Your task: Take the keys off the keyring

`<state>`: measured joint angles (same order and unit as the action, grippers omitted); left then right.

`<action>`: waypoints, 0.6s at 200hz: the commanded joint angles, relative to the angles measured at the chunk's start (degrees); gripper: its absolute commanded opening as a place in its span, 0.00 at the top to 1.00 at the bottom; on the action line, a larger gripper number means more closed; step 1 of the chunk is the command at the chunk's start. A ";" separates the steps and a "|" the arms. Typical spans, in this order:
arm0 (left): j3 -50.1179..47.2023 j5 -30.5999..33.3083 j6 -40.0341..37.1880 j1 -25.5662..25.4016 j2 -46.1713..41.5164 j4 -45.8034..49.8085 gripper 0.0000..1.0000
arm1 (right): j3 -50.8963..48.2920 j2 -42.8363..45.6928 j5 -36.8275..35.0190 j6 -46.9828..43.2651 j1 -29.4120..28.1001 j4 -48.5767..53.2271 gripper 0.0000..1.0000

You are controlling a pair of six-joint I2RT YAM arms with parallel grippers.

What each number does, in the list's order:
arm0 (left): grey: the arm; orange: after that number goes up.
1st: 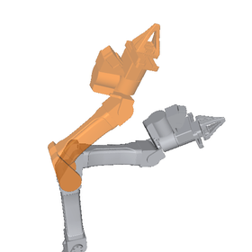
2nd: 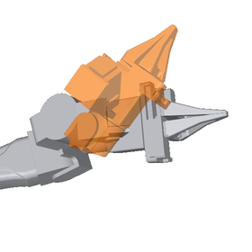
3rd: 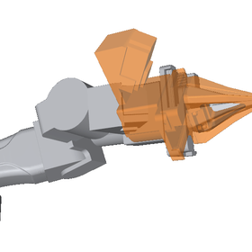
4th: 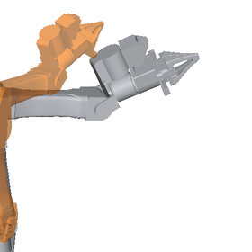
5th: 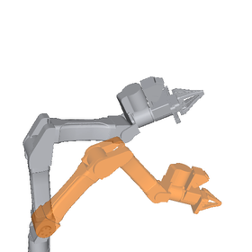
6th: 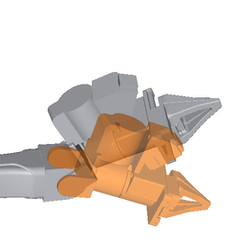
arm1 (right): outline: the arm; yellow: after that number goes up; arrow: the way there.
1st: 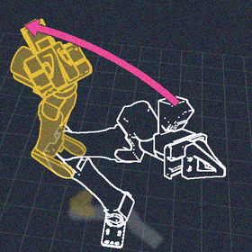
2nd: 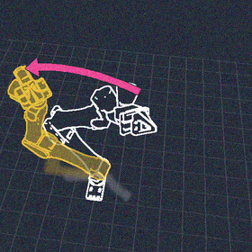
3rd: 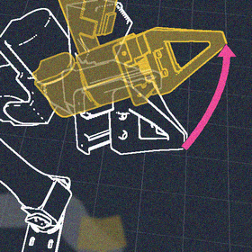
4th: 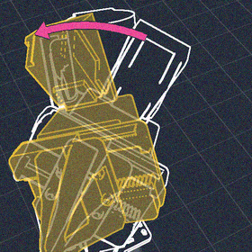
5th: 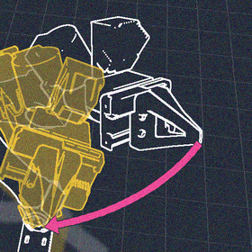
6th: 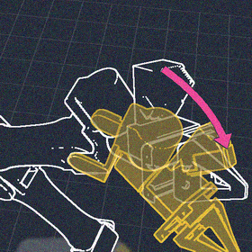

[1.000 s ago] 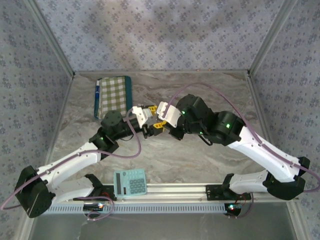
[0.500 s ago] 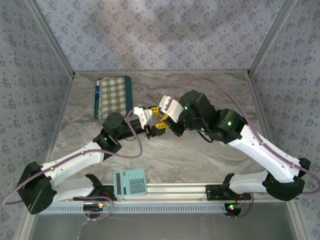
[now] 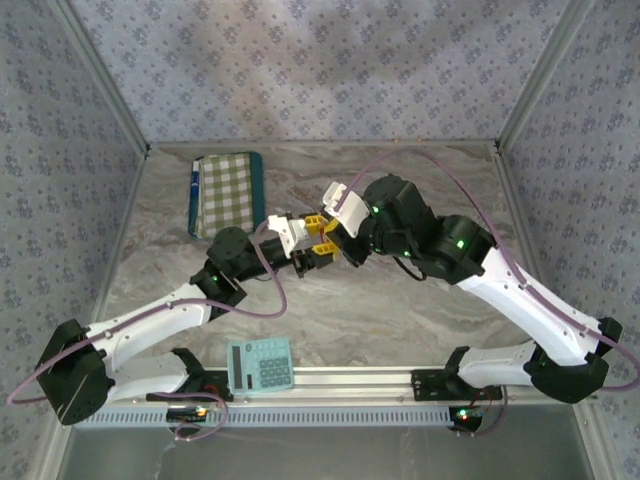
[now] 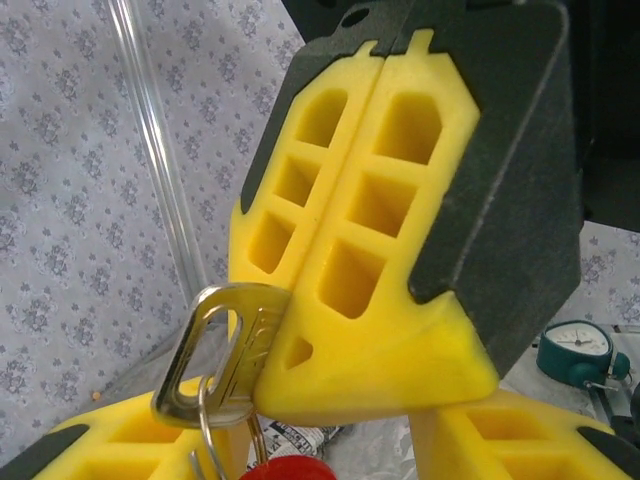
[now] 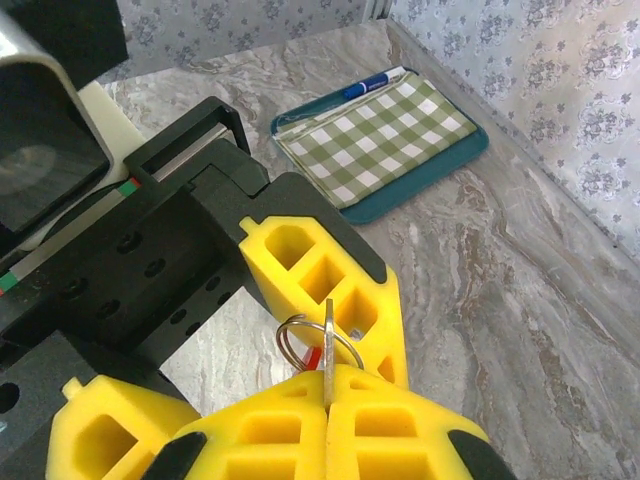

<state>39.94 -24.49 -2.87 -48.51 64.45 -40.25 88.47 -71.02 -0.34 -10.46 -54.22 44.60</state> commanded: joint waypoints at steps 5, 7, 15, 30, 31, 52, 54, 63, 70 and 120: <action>-0.80 2.00 0.94 0.12 -0.02 -5.28 0.64 | 0.92 1.20 1.75 1.70 0.43 0.29 1.00; -0.89 2.10 1.10 0.20 -0.07 -5.52 0.65 | 0.92 1.16 1.81 1.81 0.49 0.39 1.00; -1.26 2.47 1.53 0.54 -0.10 -6.17 0.66 | 0.92 1.23 1.99 1.95 0.53 0.42 1.00; -1.29 2.69 2.24 1.17 -0.21 -6.43 0.76 | 0.79 1.49 2.13 2.21 0.56 0.32 1.00; -1.28 2.65 2.25 1.15 -0.16 -6.38 0.77 | 0.77 1.59 2.12 2.25 0.58 0.27 1.00; -1.27 2.95 2.59 1.49 -0.37 -6.09 0.87 | 0.61 1.97 2.24 2.35 0.66 0.39 1.00; -1.23 3.00 2.60 1.60 -0.44 -6.07 0.89 | 0.58 2.02 2.24 2.30 0.62 0.42 1.00; -1.27 3.35 2.52 1.78 -0.76 -5.98 0.93 | 0.33 2.27 2.10 2.31 0.65 0.54 1.00; -1.38 3.84 2.52 1.98 -1.09 -5.94 0.95 | 0.15 2.49 2.03 2.22 0.64 0.73 1.00; -1.49 4.39 1.85 3.68 -4.07 -1.40 1.00 | -1.62 4.23 -0.91 -2.00 0.62 2.17 1.00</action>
<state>38.70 -22.37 -0.95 -46.59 63.02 -42.72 87.77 -69.08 0.69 -9.93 -53.78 43.90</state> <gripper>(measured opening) 0.084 0.051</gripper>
